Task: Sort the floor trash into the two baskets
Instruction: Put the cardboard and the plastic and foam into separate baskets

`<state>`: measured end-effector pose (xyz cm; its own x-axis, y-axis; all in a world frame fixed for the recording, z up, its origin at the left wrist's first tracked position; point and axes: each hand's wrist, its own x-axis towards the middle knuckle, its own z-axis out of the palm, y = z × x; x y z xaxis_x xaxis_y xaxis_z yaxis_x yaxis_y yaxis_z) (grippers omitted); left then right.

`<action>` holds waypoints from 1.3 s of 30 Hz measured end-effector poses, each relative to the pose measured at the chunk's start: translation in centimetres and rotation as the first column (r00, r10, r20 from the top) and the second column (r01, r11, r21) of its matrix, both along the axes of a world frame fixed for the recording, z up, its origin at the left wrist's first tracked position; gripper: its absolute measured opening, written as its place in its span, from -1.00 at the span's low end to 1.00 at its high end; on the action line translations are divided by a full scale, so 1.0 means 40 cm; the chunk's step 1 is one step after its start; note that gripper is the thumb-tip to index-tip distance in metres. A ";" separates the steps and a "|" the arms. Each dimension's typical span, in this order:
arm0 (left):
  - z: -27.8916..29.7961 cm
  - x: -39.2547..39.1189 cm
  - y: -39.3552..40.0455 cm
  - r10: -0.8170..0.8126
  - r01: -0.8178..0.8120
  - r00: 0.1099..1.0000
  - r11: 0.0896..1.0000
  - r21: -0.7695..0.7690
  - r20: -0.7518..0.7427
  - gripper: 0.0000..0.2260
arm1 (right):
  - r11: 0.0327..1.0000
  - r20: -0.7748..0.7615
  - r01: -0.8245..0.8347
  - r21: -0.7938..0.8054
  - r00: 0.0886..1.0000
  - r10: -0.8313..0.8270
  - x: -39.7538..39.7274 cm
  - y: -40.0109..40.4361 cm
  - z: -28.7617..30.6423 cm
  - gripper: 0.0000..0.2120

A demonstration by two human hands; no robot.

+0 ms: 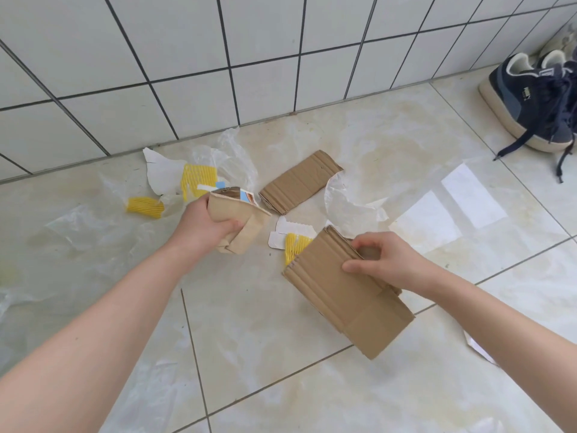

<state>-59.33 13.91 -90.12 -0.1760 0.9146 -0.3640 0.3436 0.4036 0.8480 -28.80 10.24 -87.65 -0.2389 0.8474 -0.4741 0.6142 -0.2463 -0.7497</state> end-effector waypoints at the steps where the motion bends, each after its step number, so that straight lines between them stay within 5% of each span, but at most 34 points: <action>1: 0.000 0.003 0.012 -0.001 0.001 1.000 1.000 0.008 0.014 -0.59 | 1.000 -0.023 0.024 0.002 0.999 -0.024 -0.014 0.016 0.005 -0.90; 9: 0.002 0.014 0.010 0.043 -0.044 0.998 0.999 0.024 0.039 -0.59 | 0.949 -0.260 0.313 -0.018 0.915 -0.307 -0.065 0.084 0.026 -0.87; 16: 0.096 -0.059 -0.068 0.039 -0.038 0.999 0.995 0.093 -0.009 -0.71 | 0.940 -0.321 0.335 -0.061 0.885 -0.337 -0.154 0.059 0.083 -0.81; 30: 0.322 -0.289 -0.502 0.335 -0.255 0.900 0.923 0.287 -0.277 -0.78 | 0.996 -0.348 0.053 0.075 0.937 -0.024 -0.466 -0.134 0.200 -0.78; 39: 0.428 -0.427 -0.692 0.535 -0.391 0.751 0.833 0.393 -0.388 -0.60 | 0.986 -0.418 -0.144 0.082 0.893 0.165 -0.717 -0.256 0.300 -0.65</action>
